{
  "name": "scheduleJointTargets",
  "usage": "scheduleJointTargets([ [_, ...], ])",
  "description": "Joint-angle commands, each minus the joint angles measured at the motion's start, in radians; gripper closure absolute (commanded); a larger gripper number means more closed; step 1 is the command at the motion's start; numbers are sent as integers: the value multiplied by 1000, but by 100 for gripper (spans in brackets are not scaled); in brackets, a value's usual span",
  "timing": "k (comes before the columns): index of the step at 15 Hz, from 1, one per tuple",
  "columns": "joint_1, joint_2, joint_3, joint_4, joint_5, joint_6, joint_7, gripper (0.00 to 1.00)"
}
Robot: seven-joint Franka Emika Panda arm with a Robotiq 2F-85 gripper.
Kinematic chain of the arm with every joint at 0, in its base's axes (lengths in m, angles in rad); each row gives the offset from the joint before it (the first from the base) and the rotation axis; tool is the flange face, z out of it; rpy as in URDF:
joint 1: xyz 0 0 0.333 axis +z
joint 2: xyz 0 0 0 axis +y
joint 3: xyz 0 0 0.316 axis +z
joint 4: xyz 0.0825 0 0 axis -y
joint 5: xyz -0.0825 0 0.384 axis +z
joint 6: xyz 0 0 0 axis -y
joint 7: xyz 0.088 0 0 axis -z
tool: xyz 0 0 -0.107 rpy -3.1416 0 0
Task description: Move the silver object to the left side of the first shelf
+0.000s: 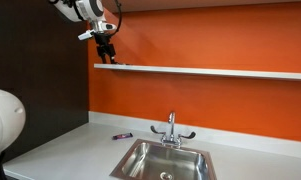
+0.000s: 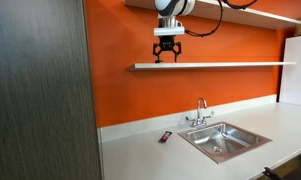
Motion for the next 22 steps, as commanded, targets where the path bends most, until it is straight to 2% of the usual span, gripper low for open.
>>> scheduleJointTargets([
  [1, -6, -136, 30, -201, 8, 85, 40, 0],
  [9, -21, -257, 73, -576, 23, 321, 107, 0],
  [13, -16, -228, 61, -732, 114, 435, 58, 0],
  [18, -10, -180, 50, -864, 257, 522, -10, 0],
  [22, -31, -151, 44, -913, 216, 527, -90, 0],
])
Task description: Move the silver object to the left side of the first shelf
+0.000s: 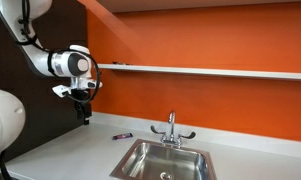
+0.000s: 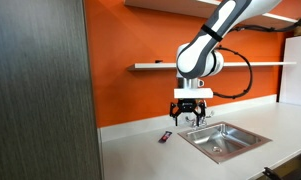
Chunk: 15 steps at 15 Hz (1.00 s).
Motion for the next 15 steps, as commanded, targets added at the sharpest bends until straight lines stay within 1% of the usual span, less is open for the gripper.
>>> scheduleJointTargets([
  [1, -39, 9, -2, -44, -33, 24, -95, 0],
  [4, -75, 22, -15, -67, -106, 47, -141, 0],
  [8, -128, 46, -55, -81, -204, 84, -230, 0],
  [13, -169, 85, -119, -79, -212, 123, -377, 0],
  [15, -182, 98, -139, -77, -214, 128, -411, 0],
])
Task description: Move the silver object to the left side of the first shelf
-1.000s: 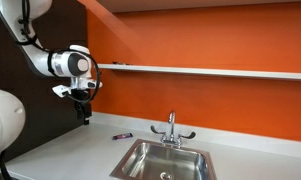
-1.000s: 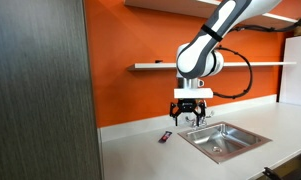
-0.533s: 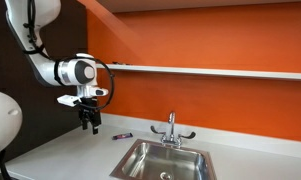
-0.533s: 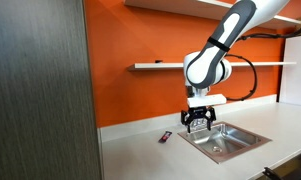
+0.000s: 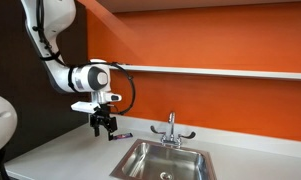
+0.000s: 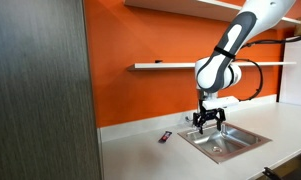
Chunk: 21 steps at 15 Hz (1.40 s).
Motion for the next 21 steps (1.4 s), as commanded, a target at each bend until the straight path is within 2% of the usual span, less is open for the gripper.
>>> scheduleJointTargets([
  [1, -34, 24, -27, 2, -13, 25, -78, 0],
  [4, -30, 21, -28, 1, 2, 9, -45, 0],
  [21, -31, 27, -30, 1, 3, 10, -45, 0],
])
